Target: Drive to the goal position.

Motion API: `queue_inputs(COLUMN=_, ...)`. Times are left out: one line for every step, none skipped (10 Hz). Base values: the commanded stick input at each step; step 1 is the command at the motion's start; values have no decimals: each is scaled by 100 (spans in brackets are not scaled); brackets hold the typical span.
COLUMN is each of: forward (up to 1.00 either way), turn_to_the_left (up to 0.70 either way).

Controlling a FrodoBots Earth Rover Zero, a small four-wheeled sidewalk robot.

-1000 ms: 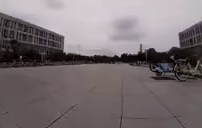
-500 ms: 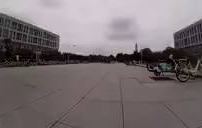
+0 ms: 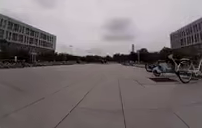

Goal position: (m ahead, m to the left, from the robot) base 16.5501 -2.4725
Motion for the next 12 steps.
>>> queue_inputs(forward=70, turn_to_the_left=0)
queue_inputs(forward=70, turn_to_the_left=0)
queue_inputs(forward=70, turn_to_the_left=0)
queue_inputs(forward=70, turn_to_the_left=0)
queue_inputs(forward=70, turn_to_the_left=0)
queue_inputs(forward=70, turn_to_the_left=-5)
queue_inputs(forward=70, turn_to_the_left=-14)
queue_inputs(forward=70, turn_to_the_left=-14)
queue_inputs(forward=70, turn_to_the_left=-14)
queue_inputs(forward=70, turn_to_the_left=-14)
queue_inputs(forward=70, turn_to_the_left=-14)
queue_inputs(forward=70, turn_to_the_left=-14)
